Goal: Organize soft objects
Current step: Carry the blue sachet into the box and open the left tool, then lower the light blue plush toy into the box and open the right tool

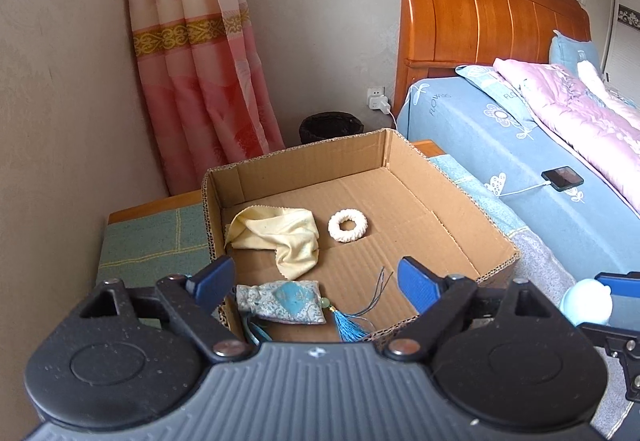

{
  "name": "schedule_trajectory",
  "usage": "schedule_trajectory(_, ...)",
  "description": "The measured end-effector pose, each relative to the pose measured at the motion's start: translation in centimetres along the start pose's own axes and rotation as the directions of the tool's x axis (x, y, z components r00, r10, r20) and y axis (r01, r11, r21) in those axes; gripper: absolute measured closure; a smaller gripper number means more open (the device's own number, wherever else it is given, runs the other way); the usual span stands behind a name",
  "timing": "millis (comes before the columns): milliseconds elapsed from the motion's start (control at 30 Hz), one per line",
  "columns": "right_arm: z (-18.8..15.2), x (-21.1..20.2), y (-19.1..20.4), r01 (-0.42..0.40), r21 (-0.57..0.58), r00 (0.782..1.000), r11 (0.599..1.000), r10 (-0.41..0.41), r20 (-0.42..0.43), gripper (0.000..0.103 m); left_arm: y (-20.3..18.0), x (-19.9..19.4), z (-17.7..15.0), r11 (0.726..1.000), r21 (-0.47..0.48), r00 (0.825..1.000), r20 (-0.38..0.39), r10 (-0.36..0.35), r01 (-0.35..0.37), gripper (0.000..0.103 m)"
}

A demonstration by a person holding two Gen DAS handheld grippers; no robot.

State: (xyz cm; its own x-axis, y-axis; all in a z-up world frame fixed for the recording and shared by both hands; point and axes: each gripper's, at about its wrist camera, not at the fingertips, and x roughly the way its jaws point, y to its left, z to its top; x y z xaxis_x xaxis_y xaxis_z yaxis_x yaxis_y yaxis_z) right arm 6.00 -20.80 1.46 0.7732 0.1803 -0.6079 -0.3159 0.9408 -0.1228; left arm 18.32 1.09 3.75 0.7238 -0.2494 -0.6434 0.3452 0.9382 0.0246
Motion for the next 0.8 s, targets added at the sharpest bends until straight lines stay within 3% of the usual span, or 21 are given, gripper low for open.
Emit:
schedule_trajectory(200,1.1,-0.1,0.2,0.008,-0.012,1.0,1.0,-0.008,0.018,0.055,0.1,-2.8,-2.5,0.998,-0.058,1.0,0.019,-0.015,0.016,0.008)
schedule_trajectory(500,4.7,1.0,0.5,-0.019,-0.036,0.998,0.999,0.022,0.062,0.055,-0.8,-5.5,-7.6,0.992,-0.079,0.995,0.012,0.103,-0.102,0.004)
schedule_trajectory(800,9.8,4.9,0.7,-0.034,-0.061,0.997,0.998,0.038,0.06,0.055,-0.4,-6.5,-9.6,0.985,-0.055,0.986,-0.004,0.166,-0.166,0.004)
